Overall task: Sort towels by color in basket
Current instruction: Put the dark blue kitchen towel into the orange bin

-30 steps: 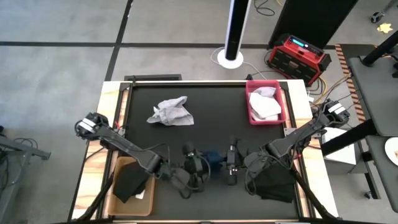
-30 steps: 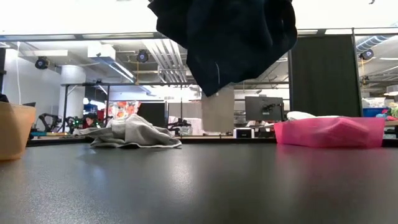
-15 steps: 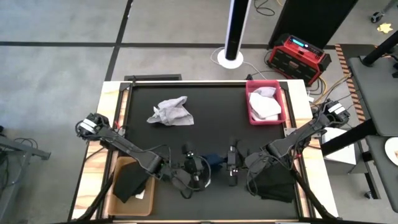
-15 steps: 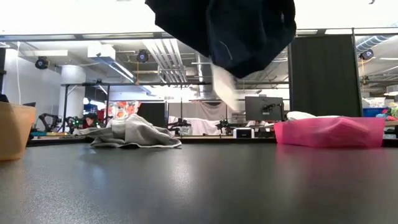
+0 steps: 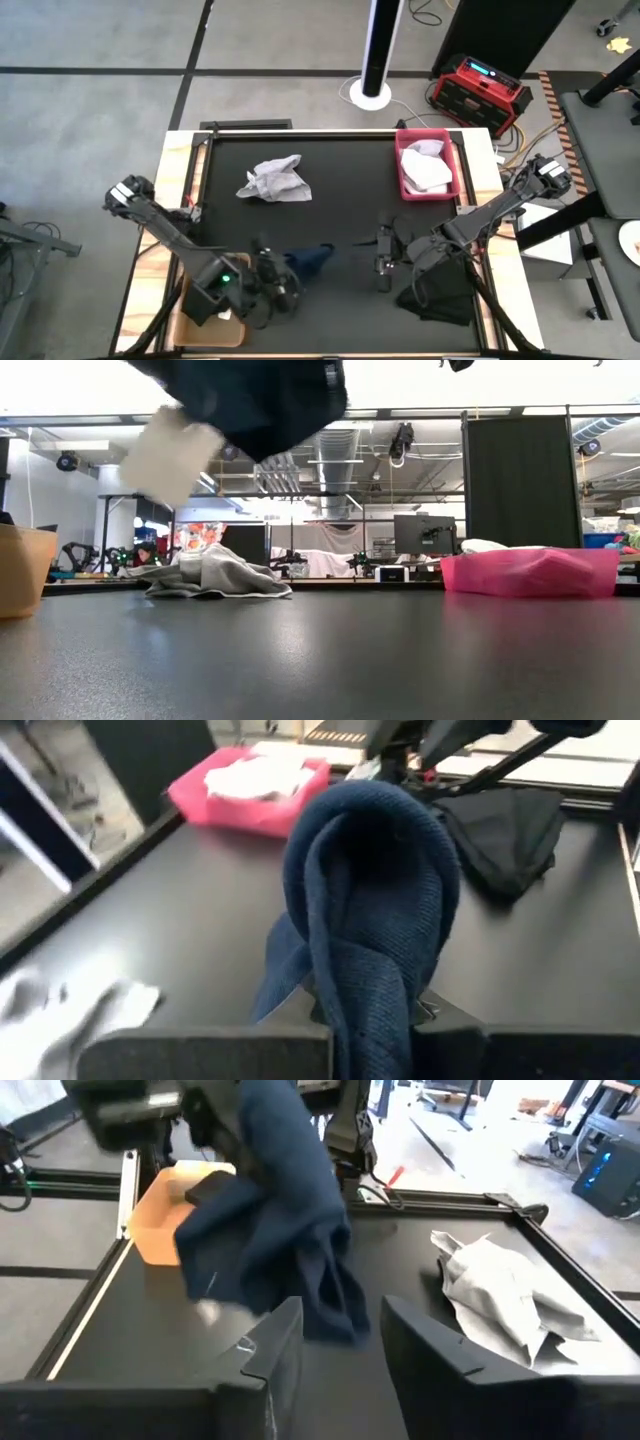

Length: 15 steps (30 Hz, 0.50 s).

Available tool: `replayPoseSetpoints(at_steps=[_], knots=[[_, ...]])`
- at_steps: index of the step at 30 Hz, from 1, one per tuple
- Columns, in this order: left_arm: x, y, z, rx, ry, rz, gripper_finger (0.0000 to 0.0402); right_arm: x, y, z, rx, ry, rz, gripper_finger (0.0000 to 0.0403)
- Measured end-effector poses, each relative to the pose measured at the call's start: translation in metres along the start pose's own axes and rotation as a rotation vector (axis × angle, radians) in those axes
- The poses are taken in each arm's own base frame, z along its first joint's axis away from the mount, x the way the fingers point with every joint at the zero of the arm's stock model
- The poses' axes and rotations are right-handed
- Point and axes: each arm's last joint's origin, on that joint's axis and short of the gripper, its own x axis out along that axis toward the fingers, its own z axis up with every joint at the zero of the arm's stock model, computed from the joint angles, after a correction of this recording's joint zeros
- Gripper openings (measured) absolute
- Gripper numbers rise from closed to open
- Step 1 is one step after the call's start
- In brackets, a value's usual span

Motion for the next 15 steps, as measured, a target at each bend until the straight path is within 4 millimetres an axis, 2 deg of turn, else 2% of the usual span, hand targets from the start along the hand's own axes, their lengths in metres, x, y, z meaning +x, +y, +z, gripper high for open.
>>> replayPoseSetpoints(at_steps=[8, 15], knots=[[-0.048, 0.022, -0.005, -0.200, 0.174, -0.105, 0.0001, 0.006, 0.002, -0.005, -0.014, 0.022, -0.005, 0.0147], [-0.076, 0.048, -0.021, -0.328, 0.550, -0.054, 0.0000, 0.007, 0.003, -0.006, -0.006, 0.016, -0.005, 0.0143]])
